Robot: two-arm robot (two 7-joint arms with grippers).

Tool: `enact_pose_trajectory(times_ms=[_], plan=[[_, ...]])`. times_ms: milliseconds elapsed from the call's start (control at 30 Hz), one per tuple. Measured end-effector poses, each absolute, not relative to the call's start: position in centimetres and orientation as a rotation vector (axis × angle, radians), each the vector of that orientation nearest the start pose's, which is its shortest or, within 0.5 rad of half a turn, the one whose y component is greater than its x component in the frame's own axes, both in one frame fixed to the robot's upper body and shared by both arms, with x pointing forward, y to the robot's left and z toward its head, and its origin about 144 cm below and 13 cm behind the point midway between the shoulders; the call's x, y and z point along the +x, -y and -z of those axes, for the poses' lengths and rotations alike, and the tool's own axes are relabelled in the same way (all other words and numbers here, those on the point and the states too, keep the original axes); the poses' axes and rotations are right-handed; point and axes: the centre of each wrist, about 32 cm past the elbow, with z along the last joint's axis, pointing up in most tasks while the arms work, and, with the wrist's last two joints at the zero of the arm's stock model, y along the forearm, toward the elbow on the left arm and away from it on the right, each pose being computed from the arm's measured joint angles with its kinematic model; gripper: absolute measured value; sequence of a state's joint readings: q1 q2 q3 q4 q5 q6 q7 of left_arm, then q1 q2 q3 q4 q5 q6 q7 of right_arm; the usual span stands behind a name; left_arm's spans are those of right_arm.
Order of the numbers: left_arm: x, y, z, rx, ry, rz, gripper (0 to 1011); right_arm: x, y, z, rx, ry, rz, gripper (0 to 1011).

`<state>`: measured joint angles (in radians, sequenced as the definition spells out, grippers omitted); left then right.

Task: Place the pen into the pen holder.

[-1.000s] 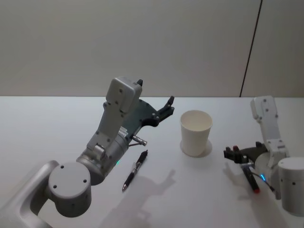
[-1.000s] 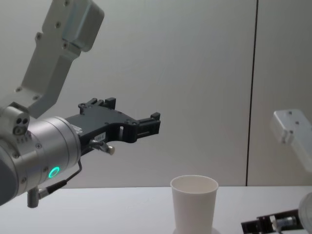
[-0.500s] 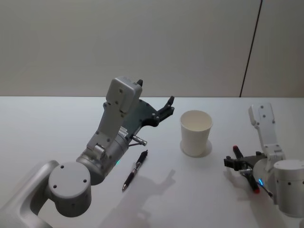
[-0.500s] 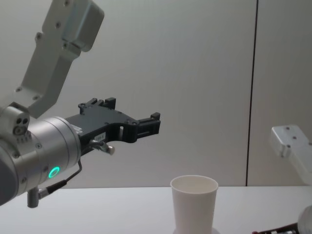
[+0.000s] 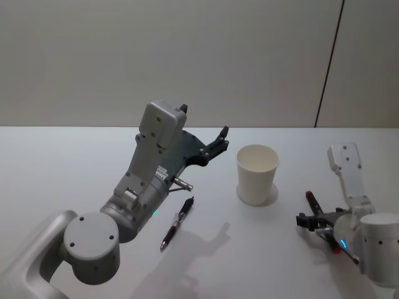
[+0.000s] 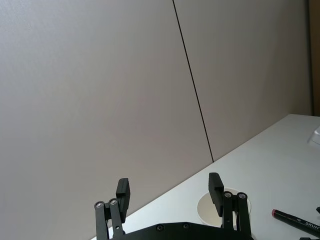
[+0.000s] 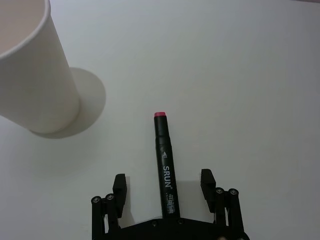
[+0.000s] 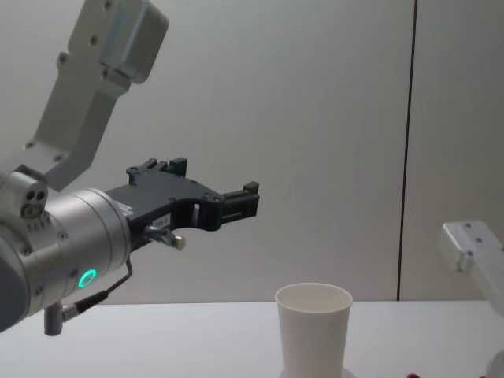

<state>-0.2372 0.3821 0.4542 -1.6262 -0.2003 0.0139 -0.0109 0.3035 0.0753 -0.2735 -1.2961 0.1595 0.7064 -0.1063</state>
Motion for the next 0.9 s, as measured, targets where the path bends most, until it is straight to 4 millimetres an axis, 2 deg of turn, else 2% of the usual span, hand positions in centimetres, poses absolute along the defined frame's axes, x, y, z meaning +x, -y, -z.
enact_pose_trajectory(times_ms=[200,233,367,400,467,500,600,833,900], plan=[[49.20,-19.84,-120.44,0.061,0.268,-1.124,1003,53.40,17.39,-114.87,-0.629,-0.458,1.360,828],[49.20,-19.84,-120.44,0.061,0.268,-1.124,1003,53.41,17.40,-114.83,-0.629,-0.459,1.359,776],[49.20,-19.84,-120.44,0.061,0.268,-1.124,1003,53.42,17.47,-114.68,-0.629,-0.462,1.355,708],[49.20,-19.84,-120.44,0.061,0.268,-1.124,1003,53.42,17.47,-114.61,-0.628,-0.463,1.353,640],[49.20,-19.84,-120.44,0.061,0.268,-1.124,1003,53.43,17.48,-114.56,-0.628,-0.464,1.352,600],[49.20,-19.84,-120.44,0.061,0.268,-1.124,1003,53.44,17.51,-114.50,-0.629,-0.464,1.351,539],[49.20,-19.84,-120.44,0.061,0.268,-1.124,1003,53.45,17.56,-114.41,-0.629,-0.466,1.351,481],[49.20,-19.84,-120.44,0.061,0.268,-1.124,1003,53.38,17.64,-114.24,-0.628,-0.461,1.350,222],[49.20,-19.84,-120.44,0.061,0.268,-1.124,1003,53.35,17.65,-114.22,-0.628,-0.459,1.350,176]])
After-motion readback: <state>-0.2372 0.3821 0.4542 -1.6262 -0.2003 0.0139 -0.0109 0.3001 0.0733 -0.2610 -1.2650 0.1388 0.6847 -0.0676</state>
